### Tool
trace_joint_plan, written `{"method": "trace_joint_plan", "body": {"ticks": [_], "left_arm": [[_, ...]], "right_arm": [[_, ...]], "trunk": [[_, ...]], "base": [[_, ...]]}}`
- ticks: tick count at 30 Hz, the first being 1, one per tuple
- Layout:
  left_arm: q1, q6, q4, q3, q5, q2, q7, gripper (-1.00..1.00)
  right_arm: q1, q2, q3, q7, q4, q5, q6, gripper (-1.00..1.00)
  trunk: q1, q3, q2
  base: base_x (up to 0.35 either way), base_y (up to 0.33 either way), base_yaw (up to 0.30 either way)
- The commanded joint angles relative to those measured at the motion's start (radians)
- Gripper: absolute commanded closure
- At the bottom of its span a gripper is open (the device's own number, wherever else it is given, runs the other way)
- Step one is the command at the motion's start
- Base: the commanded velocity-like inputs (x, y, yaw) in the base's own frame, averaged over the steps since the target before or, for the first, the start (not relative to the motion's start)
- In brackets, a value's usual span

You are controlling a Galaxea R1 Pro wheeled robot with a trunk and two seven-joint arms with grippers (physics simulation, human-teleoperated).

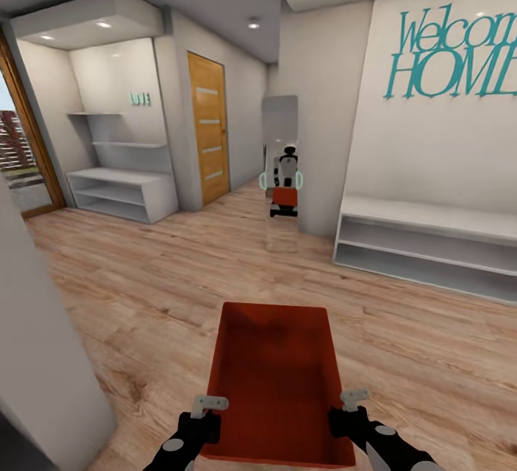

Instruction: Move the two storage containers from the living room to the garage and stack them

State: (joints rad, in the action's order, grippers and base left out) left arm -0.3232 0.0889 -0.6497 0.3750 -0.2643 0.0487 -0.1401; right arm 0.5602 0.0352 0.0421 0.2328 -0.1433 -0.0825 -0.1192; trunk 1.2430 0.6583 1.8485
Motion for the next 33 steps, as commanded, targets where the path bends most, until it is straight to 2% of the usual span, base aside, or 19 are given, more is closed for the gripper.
{"method": "trace_joint_plan", "body": {"ticks": [1,18,33], "left_arm": [[0.000,0.005,0.004,0.010,-0.015,-0.002,-0.016,1.00],[0.000,0.005,0.004,0.010,-0.015,-0.002,-0.016,1.00],[0.000,0.005,0.004,0.010,-0.015,-0.001,-0.016,1.00]], "right_arm": [[0.001,0.000,0.002,-0.001,-0.002,-0.001,-0.034,1.00],[0.001,0.000,0.002,-0.001,-0.002,0.000,-0.042,1.00],[0.001,0.000,0.002,-0.001,-0.002,-0.002,-0.042,1.00]], "trunk": [[0.000,0.001,0.000],[0.000,0.001,0.000],[0.000,0.001,0.000]], "base": [[0.341,-0.082,0.258],[0.341,-0.082,0.288],[0.341,-0.082,0.022]]}}
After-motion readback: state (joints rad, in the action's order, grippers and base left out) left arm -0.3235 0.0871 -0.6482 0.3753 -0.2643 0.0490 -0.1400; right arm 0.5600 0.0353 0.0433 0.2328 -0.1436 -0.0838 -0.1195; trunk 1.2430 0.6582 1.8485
